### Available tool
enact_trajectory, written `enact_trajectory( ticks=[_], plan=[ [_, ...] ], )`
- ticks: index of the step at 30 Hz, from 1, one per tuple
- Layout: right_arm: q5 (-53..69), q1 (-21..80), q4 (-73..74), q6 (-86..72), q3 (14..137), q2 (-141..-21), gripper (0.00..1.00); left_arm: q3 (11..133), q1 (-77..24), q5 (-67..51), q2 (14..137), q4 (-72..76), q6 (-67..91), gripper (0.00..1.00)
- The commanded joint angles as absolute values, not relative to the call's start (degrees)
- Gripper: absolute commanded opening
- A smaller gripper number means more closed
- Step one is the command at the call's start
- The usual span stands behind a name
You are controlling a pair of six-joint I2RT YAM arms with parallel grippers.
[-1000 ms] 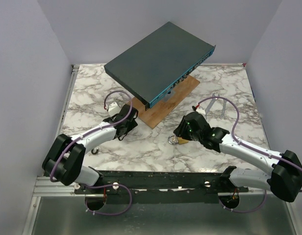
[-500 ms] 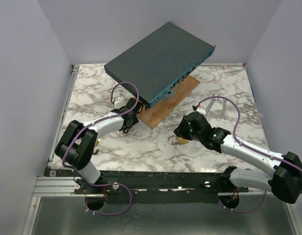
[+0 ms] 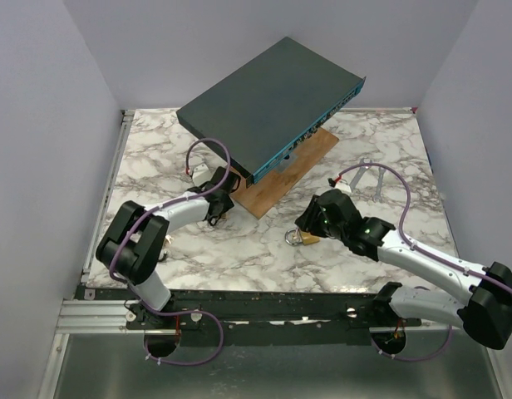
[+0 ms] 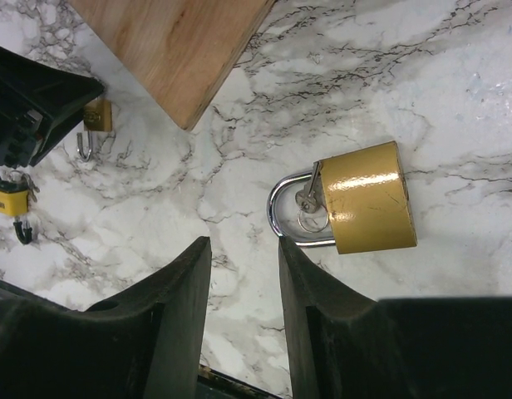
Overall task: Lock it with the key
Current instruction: Move the lock to the center of the board.
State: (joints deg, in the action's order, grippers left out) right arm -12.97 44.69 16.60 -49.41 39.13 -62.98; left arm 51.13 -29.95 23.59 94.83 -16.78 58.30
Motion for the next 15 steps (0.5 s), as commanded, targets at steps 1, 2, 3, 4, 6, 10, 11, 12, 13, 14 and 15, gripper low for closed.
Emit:
enact_trajectory(
  ticks=[1, 2, 3, 4, 6, 10, 11, 12, 13, 14, 15],
  plan=[
    [-12.33, 45.09, 17.49, -48.71, 39.01, -62.64, 0.41, 46.61, -30.74, 18.28, 96.26, -19.58, 61.26, 0.46],
    [-12.01, 45.09, 17.49, -48.67, 39.11, -62.75, 0.41, 46.42, -31.21, 18.15, 95.92, -19.65, 61.03, 0.46],
    [-11.7, 45.09, 17.28, -48.42, 39.11, -62.75, 0.41, 46.3, -31.84, 18.28, 95.52, -20.0, 60.88, 0.46],
    [-10.9, 45.09, 16.61, -47.97, 38.92, -62.75, 0.41, 46.01, -32.42, 18.2, 95.16, -19.97, 60.6, 0.45],
    [-9.35, 45.09, 14.88, -46.99, 38.26, -62.76, 0.41, 45.35, -33.49, 18.03, 94.72, -19.96, 59.83, 0.42],
    [-6.68, 45.09, 12.81, -45.65, 37.63, -63.54, 0.41, 43.01, -35.5, 16.72, 93.44, -18.46, 56.94, 0.37],
    [-6.23, 45.07, 12.45, -45.26, 37.46, -63.78, 0.41, 42.68, -35.99, 16.11, 93.29, -18.37, 56.22, 0.37],
    [-6.0, 45.09, 12.03, -44.87, 37.31, -64.02, 0.41, 42.28, -36.36, 15.47, 93.13, -18.19, 55.2, 0.35],
    [-5.56, 45.09, 11.83, -44.59, 37.31, -64.3, 0.41, 41.92, -36.81, 14.89, 92.79, -17.82, 54.07, 0.33],
    [-5.21, 45.09, 11.5, -44.33, 37.24, -64.49, 0.41, 41.4, -37.35, 14.24, 92.42, -17.36, 52.68, 0.33],
    [-4.52, 45.08, 11.0, -43.95, 37.03, -64.59, 0.41, 40.92, -37.77, 13.29, 91.83, -16.56, 51.1, 0.32]
  ],
)
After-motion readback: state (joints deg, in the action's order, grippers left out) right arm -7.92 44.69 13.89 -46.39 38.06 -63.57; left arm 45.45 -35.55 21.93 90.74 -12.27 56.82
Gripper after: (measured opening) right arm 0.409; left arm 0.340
